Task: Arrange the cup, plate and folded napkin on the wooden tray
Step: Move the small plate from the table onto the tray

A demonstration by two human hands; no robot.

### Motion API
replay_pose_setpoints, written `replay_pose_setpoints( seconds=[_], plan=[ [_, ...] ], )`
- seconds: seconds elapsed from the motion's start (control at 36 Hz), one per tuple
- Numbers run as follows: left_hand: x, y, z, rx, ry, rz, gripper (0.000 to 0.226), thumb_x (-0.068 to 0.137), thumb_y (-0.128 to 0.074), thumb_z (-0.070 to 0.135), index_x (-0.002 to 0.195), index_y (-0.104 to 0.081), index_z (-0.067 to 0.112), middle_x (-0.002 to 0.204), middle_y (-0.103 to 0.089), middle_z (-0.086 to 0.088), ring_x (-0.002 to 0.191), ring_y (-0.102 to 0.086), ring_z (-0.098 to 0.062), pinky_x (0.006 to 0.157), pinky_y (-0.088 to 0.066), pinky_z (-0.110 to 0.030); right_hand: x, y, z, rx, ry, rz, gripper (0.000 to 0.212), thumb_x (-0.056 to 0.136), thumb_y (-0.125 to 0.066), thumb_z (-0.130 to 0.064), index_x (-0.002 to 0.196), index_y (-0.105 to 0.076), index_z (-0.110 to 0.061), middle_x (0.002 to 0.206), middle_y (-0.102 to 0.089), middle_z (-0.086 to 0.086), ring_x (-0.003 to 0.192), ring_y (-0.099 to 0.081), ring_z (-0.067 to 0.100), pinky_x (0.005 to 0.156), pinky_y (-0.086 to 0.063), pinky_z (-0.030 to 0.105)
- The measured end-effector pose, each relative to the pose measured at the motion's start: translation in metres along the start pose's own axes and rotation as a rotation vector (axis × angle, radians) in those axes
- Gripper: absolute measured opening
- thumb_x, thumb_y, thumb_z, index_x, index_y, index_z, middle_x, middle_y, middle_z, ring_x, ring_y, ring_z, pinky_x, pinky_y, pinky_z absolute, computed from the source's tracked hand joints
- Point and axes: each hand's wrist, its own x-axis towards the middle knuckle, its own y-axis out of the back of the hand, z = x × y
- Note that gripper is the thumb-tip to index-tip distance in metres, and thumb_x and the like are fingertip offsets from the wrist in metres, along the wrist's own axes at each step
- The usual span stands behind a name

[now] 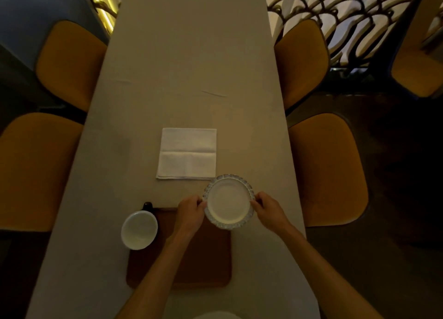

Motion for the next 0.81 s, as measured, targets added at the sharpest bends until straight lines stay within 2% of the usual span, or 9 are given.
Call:
replay_pose_setpoints(
  seconds=[0.11,0.22,0.33,0.44,0.53,0.64,0.81],
  plan=[
    [-0.014,0.004,-0.023,0.0,-0.007,-0.008,0.034,0.094,-0.054,0.02,0.063,-0.044,0.011,0.058,-0.042,-0.001,0.054,-0.039,-0.011,0.05,-0.026,-0.029,-0.012,-0.018,-0.002,-0.01,-0.007,-0.045,0.022,0.098,-0.052,-0.021,0.08,-0.049,-0.009,0.074,-0.05,0.005,0.067,-0.043,0.017,0.062,-0.034,0.033],
    [-0.023,0.006,-0.046,0.022,0.042,-0.031,0.03,0.093,-0.055,0.023,0.07,-0.055,0.004,0.066,-0.051,-0.002,0.064,-0.05,-0.016,0.058,-0.036,-0.034,-0.021,-0.035,-0.004,-0.035,-0.009,-0.085,0.026,0.097,-0.053,-0.021,0.074,-0.044,-0.014,0.069,-0.046,-0.001,0.065,-0.042,0.016,0.057,-0.031,0.032],
    [-0.03,0.004,-0.064,0.021,0.057,-0.047,0.03,0.093,-0.055,0.022,0.071,-0.055,0.002,0.065,-0.046,0.001,0.065,-0.048,-0.019,0.056,-0.03,-0.032,-0.027,-0.051,-0.002,-0.063,-0.034,-0.114,0.028,0.097,-0.053,-0.021,0.072,-0.041,-0.016,0.065,-0.043,-0.005,0.061,-0.04,0.013,0.061,-0.032,0.034],
    [-0.033,0.0,-0.077,0.023,0.074,-0.075,0.034,0.093,-0.056,0.019,0.062,-0.043,0.015,0.064,-0.042,0.004,0.064,-0.044,-0.017,0.053,-0.027,-0.03,-0.032,-0.065,-0.002,-0.086,-0.071,-0.136,0.03,0.098,-0.052,-0.021,0.07,-0.04,-0.018,0.065,-0.042,-0.006,0.07,-0.044,0.019,0.061,-0.027,0.031],
    [-0.034,-0.002,-0.085,0.033,0.089,-0.092,0.037,0.092,-0.056,0.019,0.06,-0.039,0.022,0.064,-0.04,0.006,0.065,-0.044,-0.015,0.057,-0.028,-0.029,-0.034,-0.074,-0.002,-0.087,-0.095,-0.145,0.034,0.099,-0.05,-0.02,0.067,-0.036,-0.022,0.065,-0.041,-0.006,0.071,-0.043,0.019,0.062,-0.028,0.031],
    [-0.033,-0.003,-0.092,0.048,0.124,-0.13,0.03,0.093,-0.055,0.018,0.065,-0.044,0.015,0.066,-0.042,0.004,0.069,-0.046,-0.018,0.061,-0.032,-0.031,-0.035,-0.083,0.0,-0.111,-0.126,-0.155,0.036,0.099,-0.05,-0.021,0.067,-0.034,-0.023,0.066,-0.04,-0.006,0.071,-0.042,0.019,0.06,-0.025,0.032],
    [-0.028,-0.002,-0.097,0.053,0.14,-0.161,0.027,0.093,-0.055,0.019,0.068,-0.046,0.013,0.067,-0.042,0.004,0.071,-0.047,-0.019,0.063,-0.032,-0.031,-0.034,-0.09,0.001,-0.118,-0.147,-0.141,0.027,0.097,-0.052,-0.021,0.073,-0.041,-0.016,0.067,-0.043,-0.004,0.073,-0.046,0.019,0.061,-0.027,0.031]
  ],
)
